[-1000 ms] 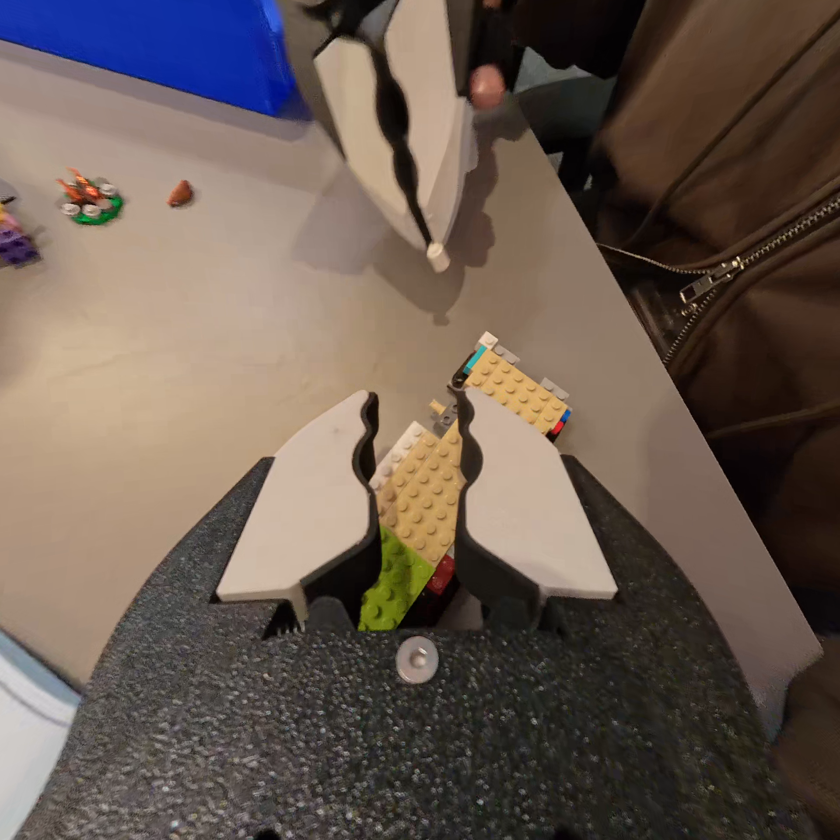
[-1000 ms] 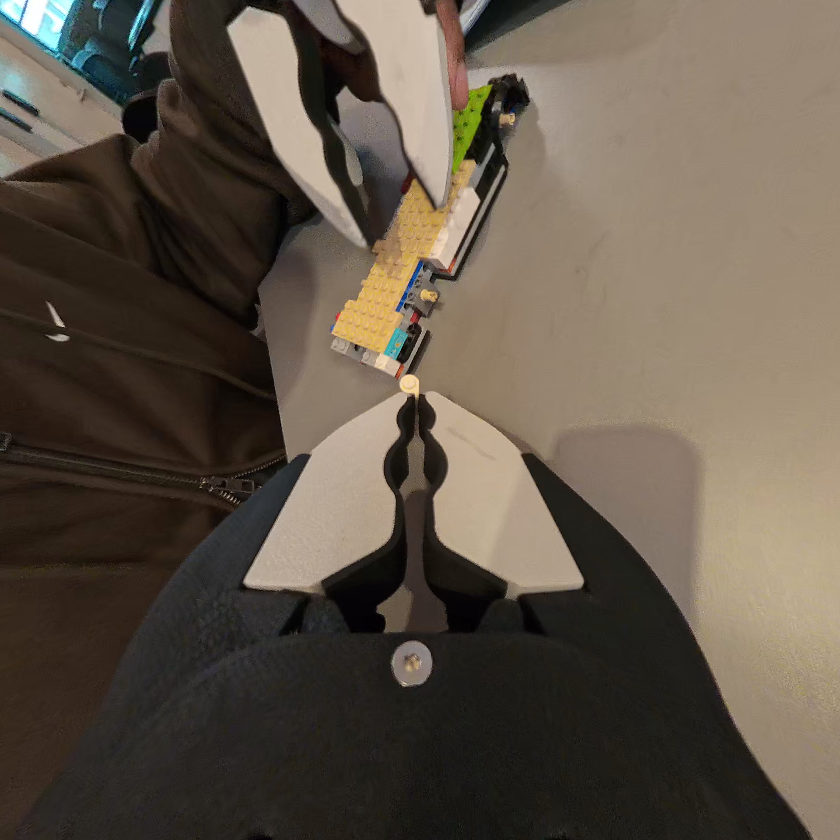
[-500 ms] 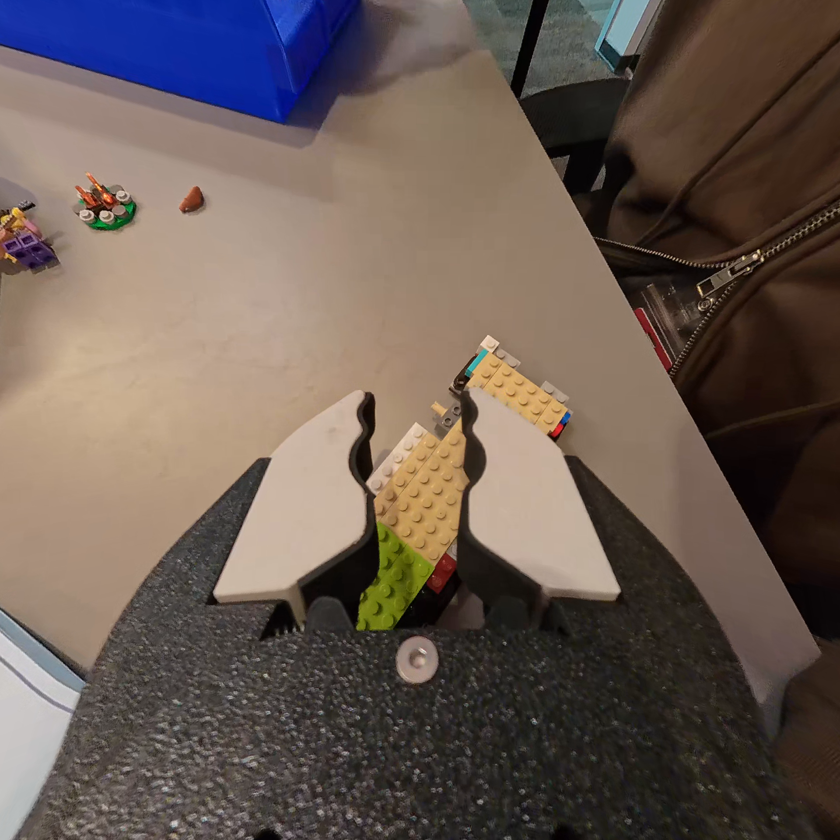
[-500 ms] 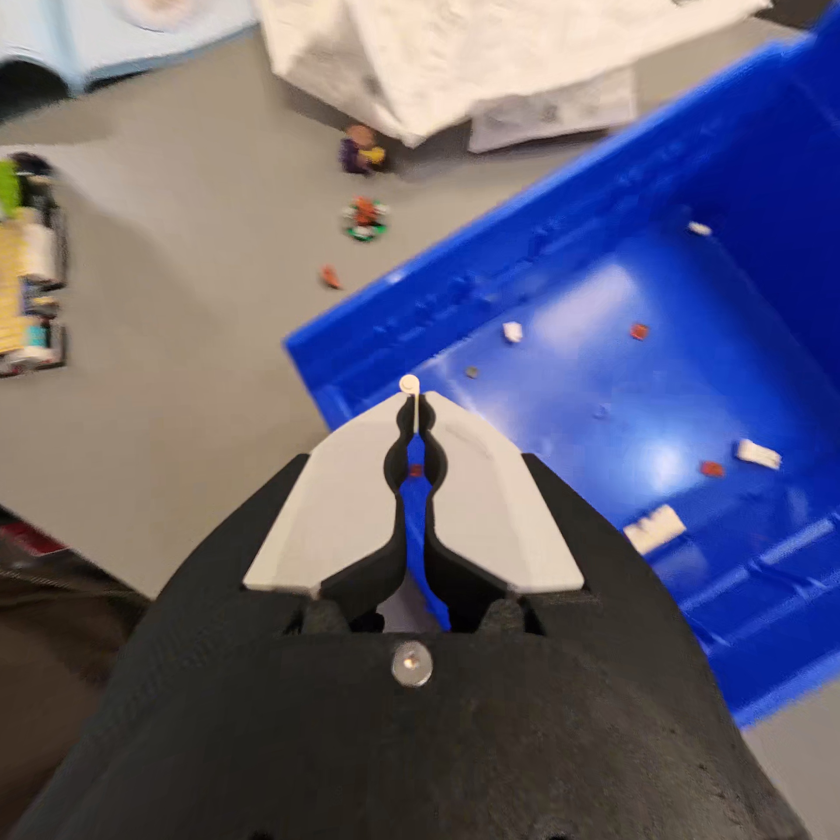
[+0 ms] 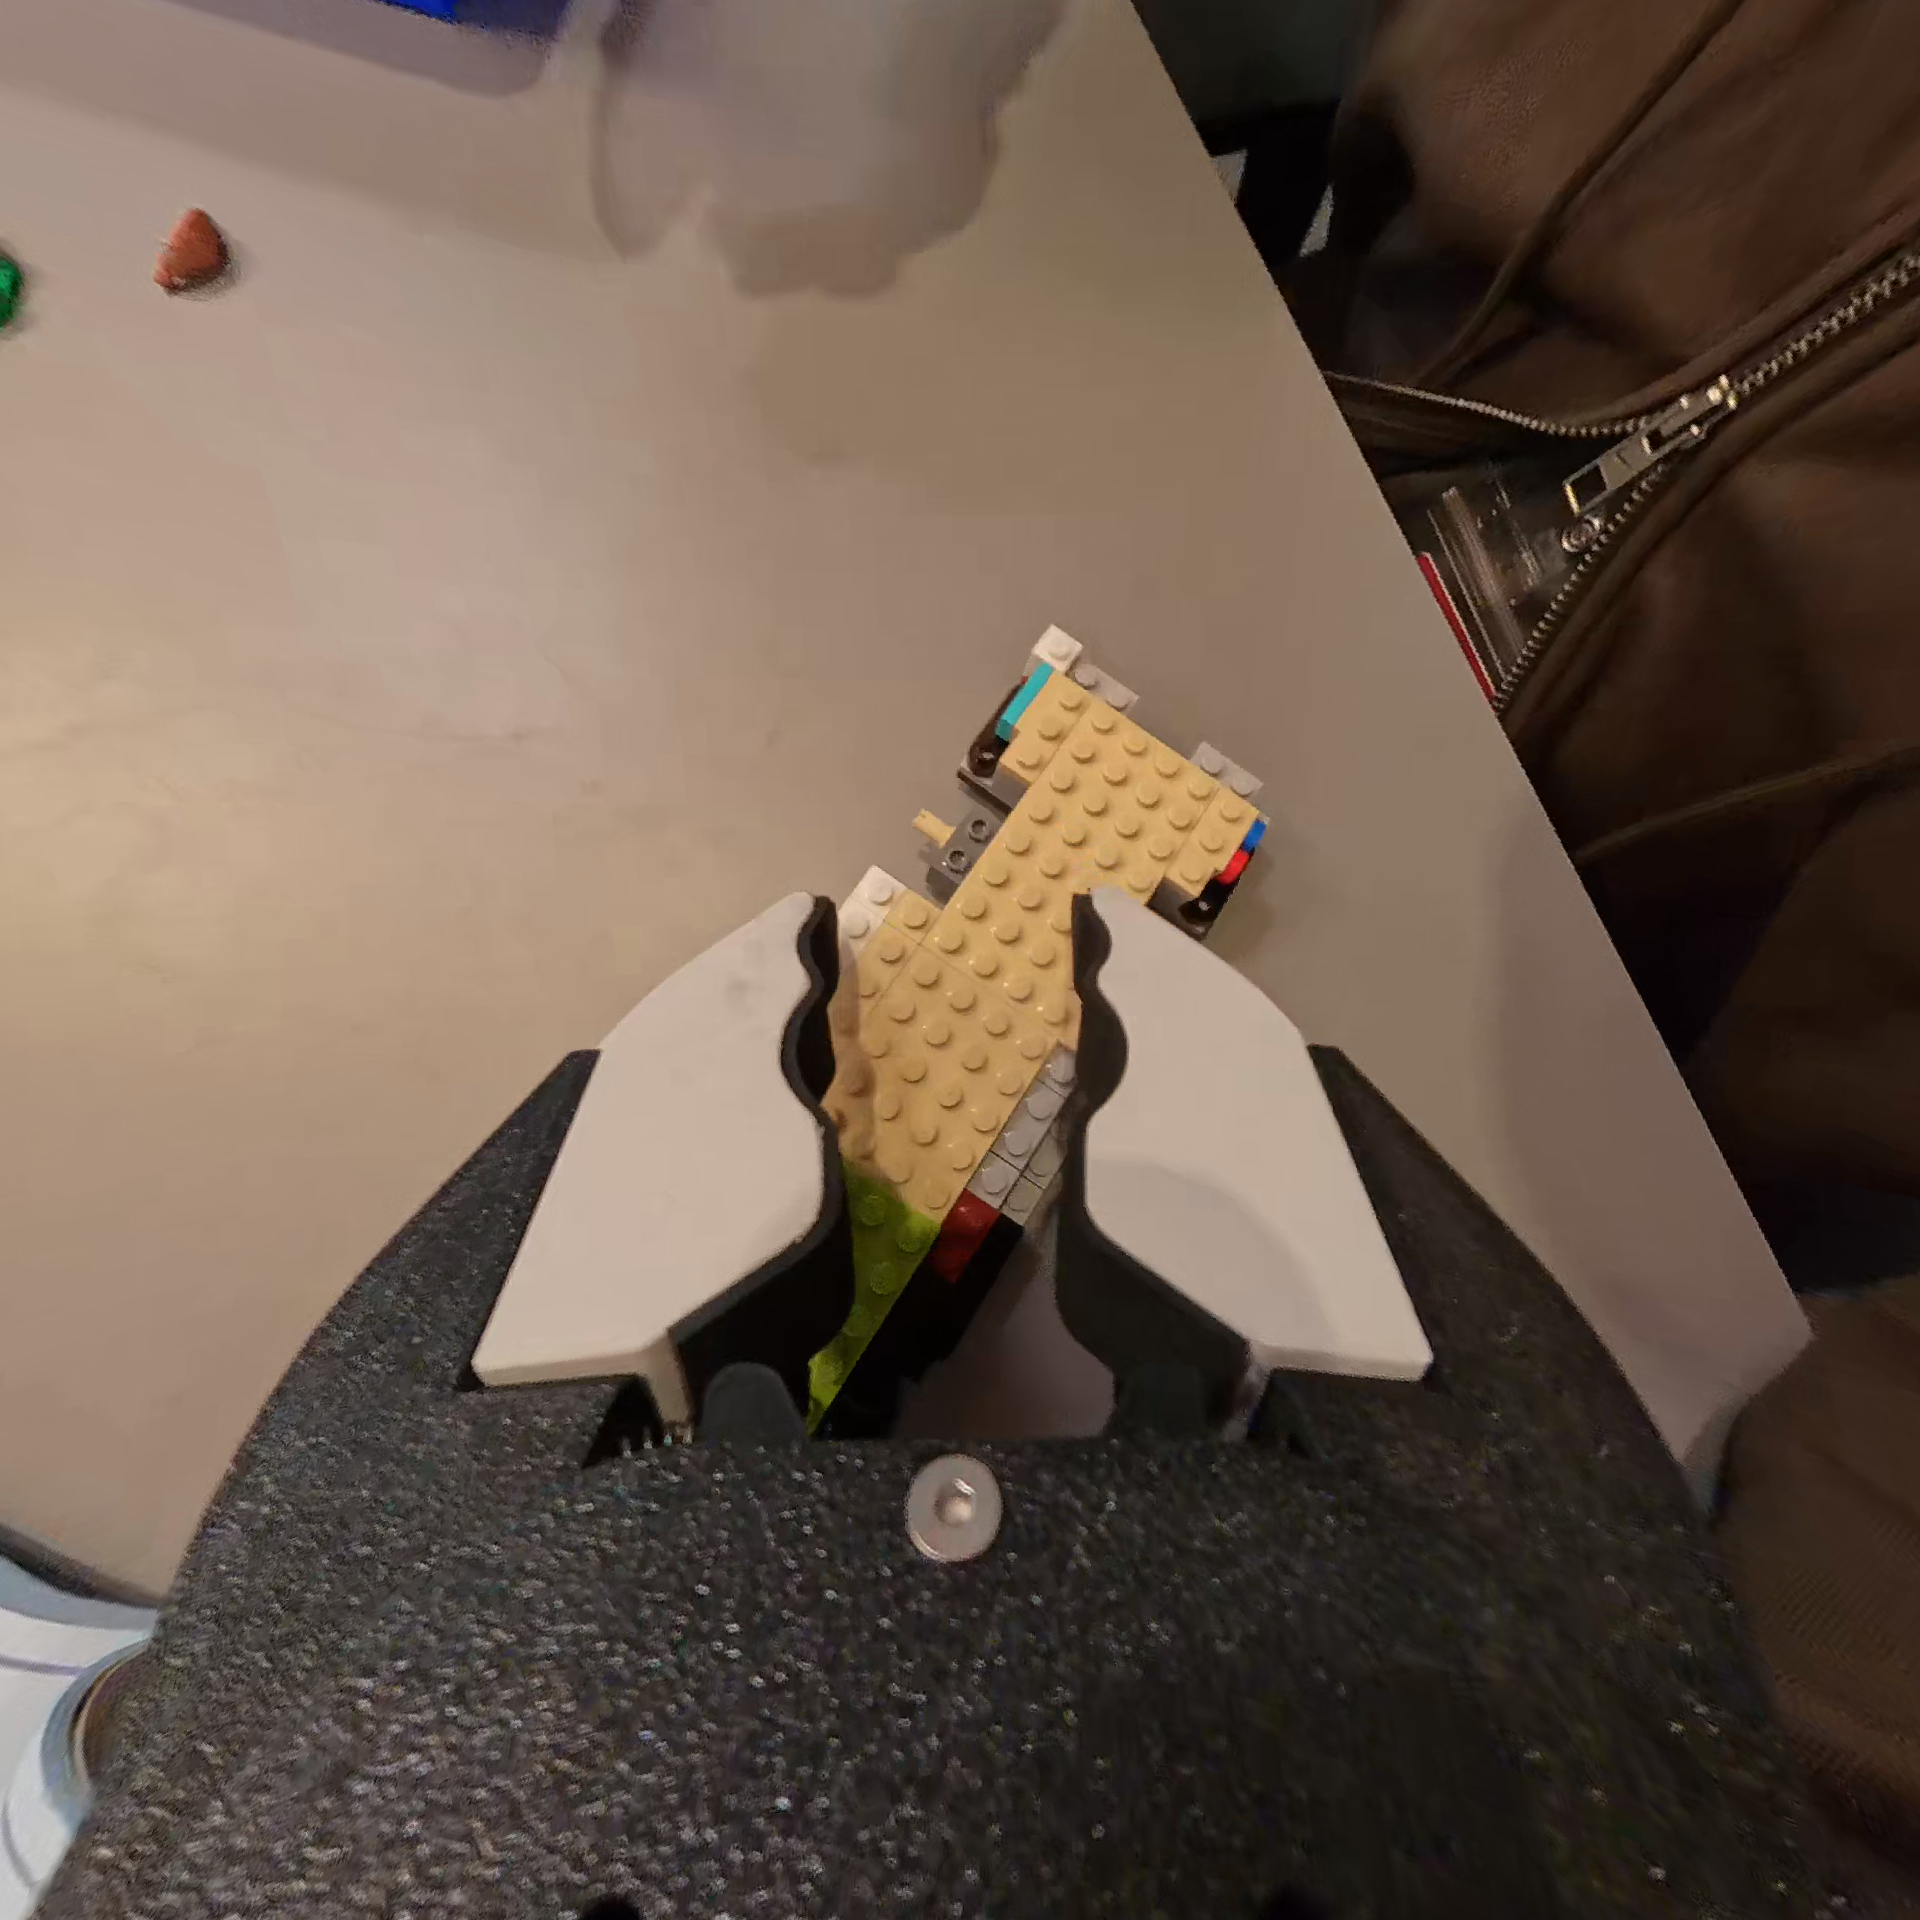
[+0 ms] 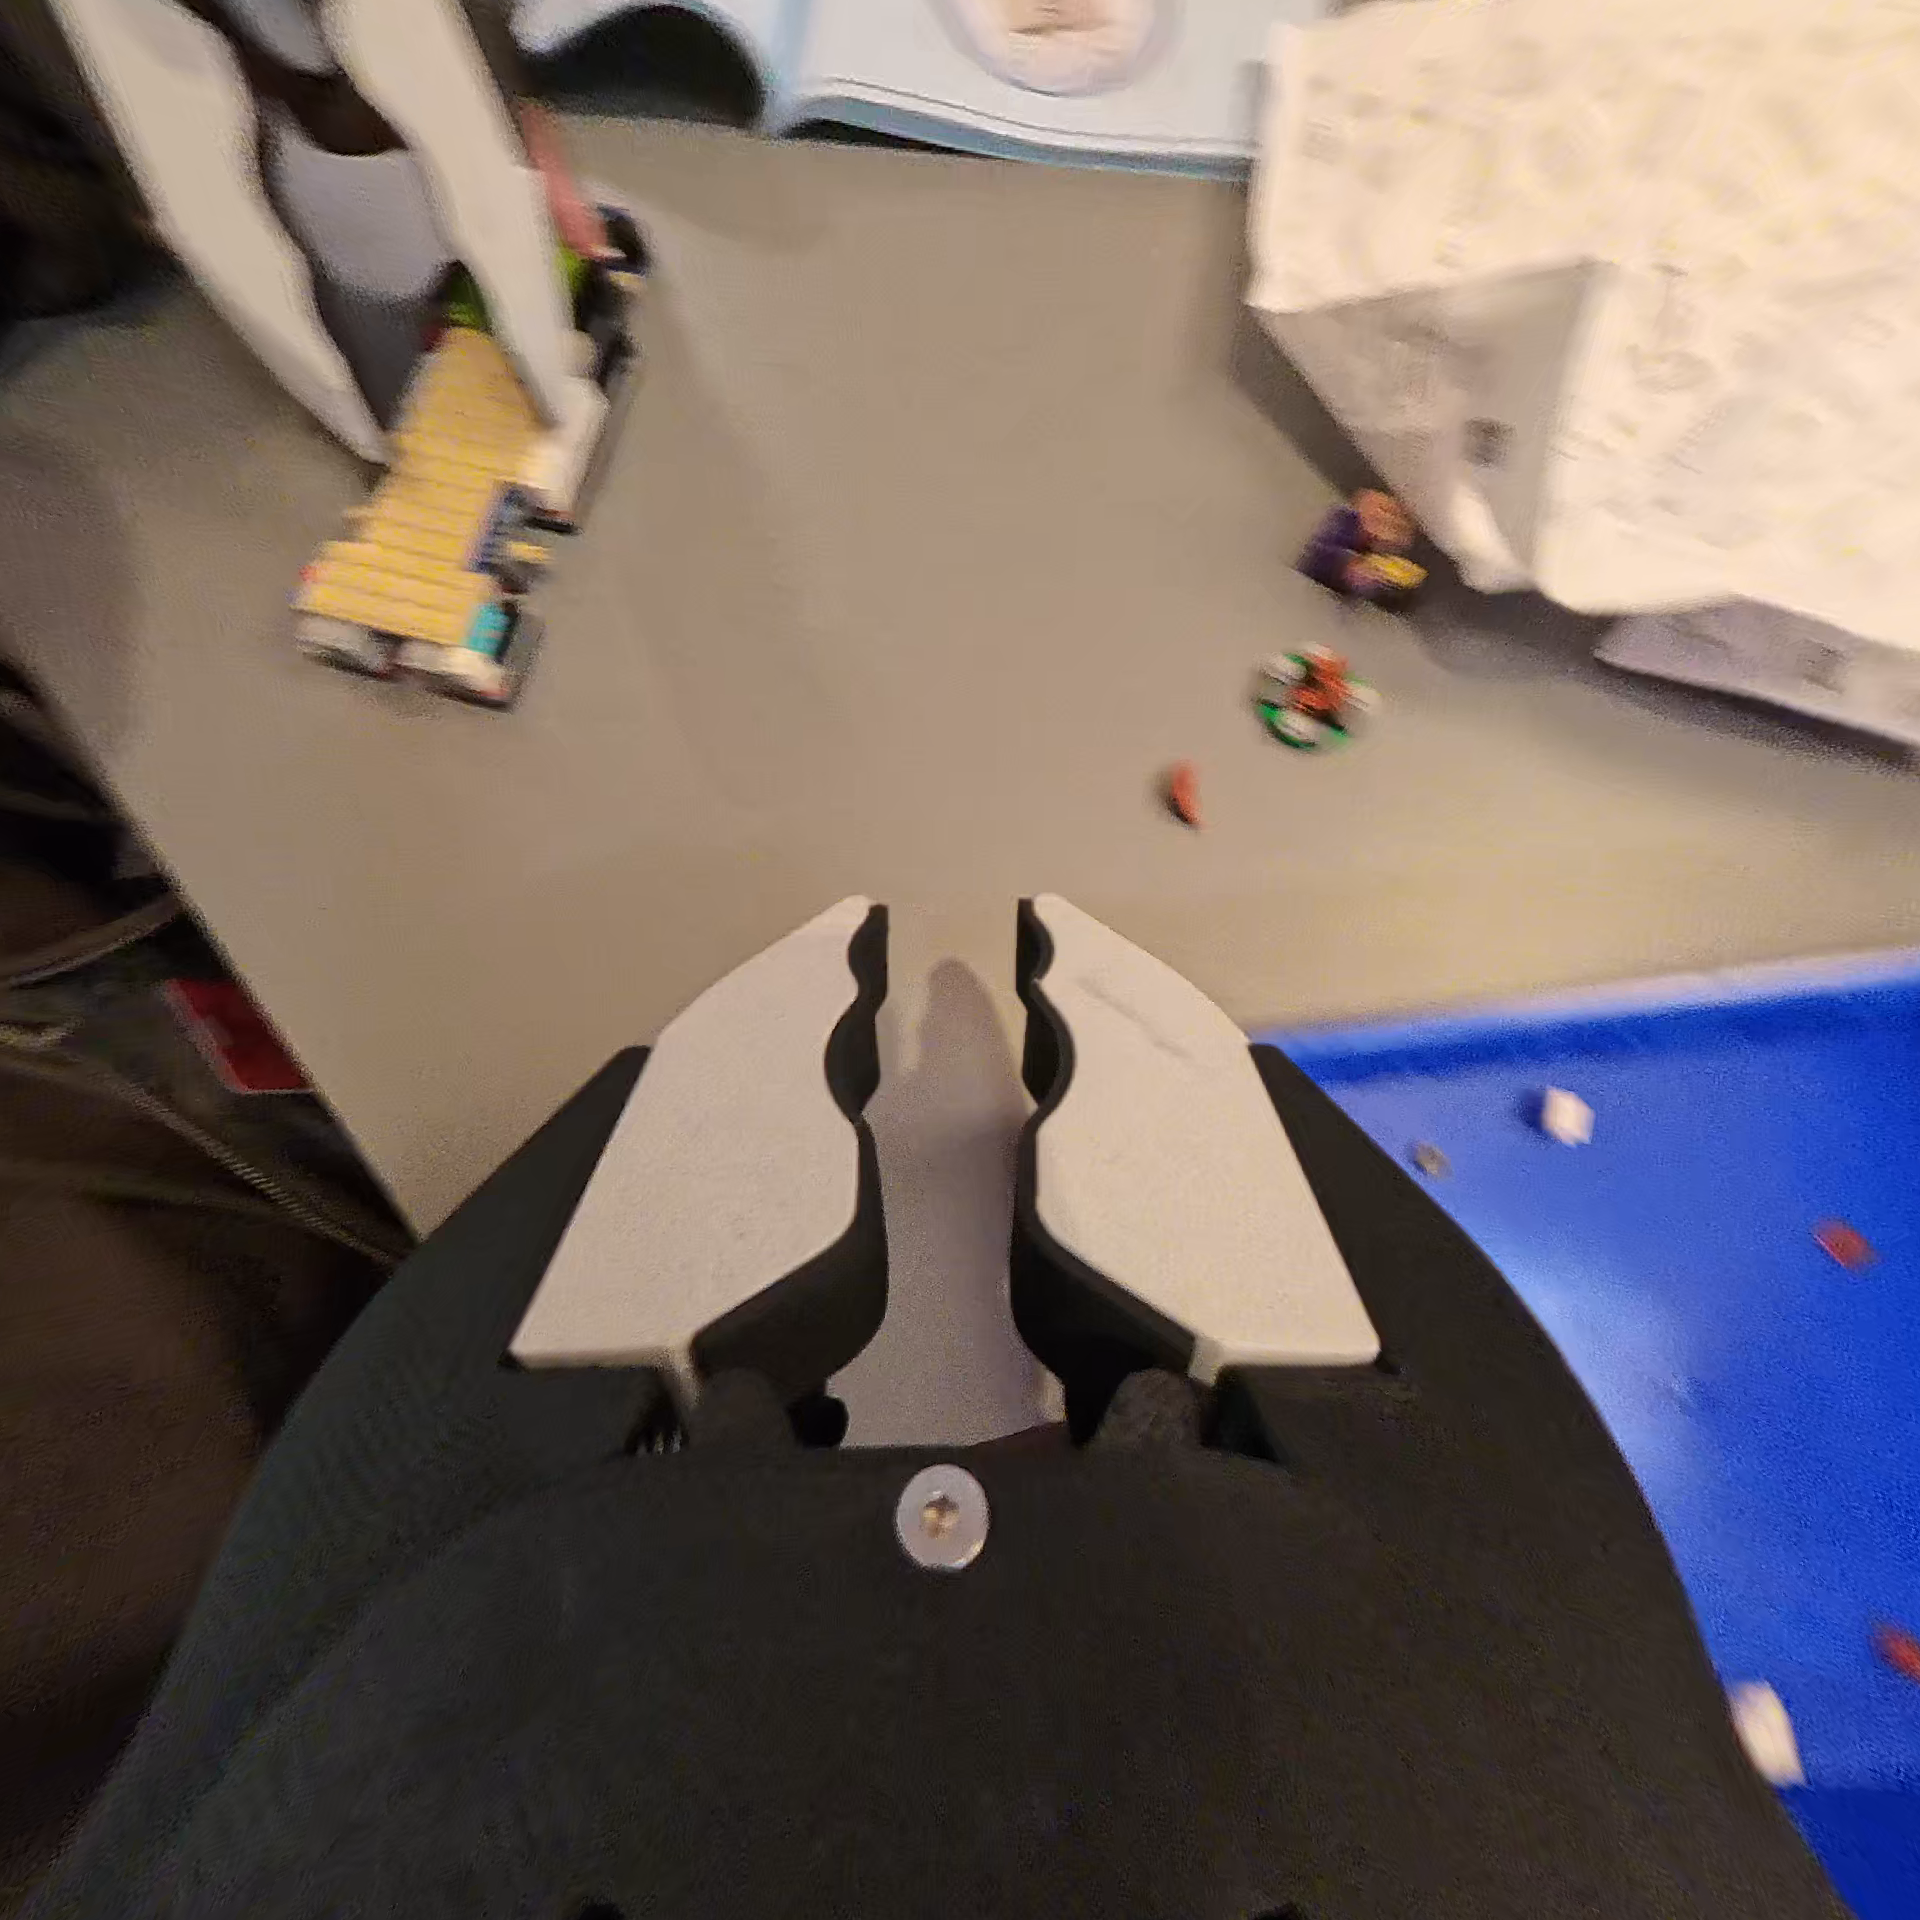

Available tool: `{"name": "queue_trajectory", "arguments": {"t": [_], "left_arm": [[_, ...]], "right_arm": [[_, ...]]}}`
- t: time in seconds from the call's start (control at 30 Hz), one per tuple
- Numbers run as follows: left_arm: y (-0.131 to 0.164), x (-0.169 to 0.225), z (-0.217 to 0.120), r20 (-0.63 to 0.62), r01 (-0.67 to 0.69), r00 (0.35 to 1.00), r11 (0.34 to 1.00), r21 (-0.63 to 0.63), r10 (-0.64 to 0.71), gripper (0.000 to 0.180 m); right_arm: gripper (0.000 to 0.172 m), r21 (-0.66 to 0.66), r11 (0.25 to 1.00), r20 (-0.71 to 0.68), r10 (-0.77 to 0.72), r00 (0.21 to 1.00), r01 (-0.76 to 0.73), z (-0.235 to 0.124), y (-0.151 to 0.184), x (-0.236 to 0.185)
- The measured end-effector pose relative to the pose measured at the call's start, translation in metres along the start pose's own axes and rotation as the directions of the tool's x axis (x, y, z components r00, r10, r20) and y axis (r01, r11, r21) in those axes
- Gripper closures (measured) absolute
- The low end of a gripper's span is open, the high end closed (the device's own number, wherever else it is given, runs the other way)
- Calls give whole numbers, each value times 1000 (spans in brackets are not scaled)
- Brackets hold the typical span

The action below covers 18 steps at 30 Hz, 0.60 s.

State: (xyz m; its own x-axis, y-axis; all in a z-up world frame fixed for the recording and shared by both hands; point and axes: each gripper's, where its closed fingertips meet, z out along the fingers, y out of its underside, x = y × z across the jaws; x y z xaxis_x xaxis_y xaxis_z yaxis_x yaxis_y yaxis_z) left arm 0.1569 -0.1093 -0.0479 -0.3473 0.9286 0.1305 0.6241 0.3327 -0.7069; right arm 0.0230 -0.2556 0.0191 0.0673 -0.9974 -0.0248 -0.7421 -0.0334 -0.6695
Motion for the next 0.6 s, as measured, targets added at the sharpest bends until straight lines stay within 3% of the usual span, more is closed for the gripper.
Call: {"name": "queue_trajectory", "arguments": {"t": [0.23,0.4,0.6], "left_arm": [[-5,9,6,-26,-60,998,998,6,60,135],[-10,17,14,-51,-89,995,996,-9,89,135],[-18,26,23,-79,-127,989,992,-13,125,136]], "right_arm": [[144,58,994,348,-107,931,93,71,-12,-91],[144,81,990,442,-136,887,111,103,-12,-126],[145,124,973,465,-229,855,193,113,-16,-134]]}}
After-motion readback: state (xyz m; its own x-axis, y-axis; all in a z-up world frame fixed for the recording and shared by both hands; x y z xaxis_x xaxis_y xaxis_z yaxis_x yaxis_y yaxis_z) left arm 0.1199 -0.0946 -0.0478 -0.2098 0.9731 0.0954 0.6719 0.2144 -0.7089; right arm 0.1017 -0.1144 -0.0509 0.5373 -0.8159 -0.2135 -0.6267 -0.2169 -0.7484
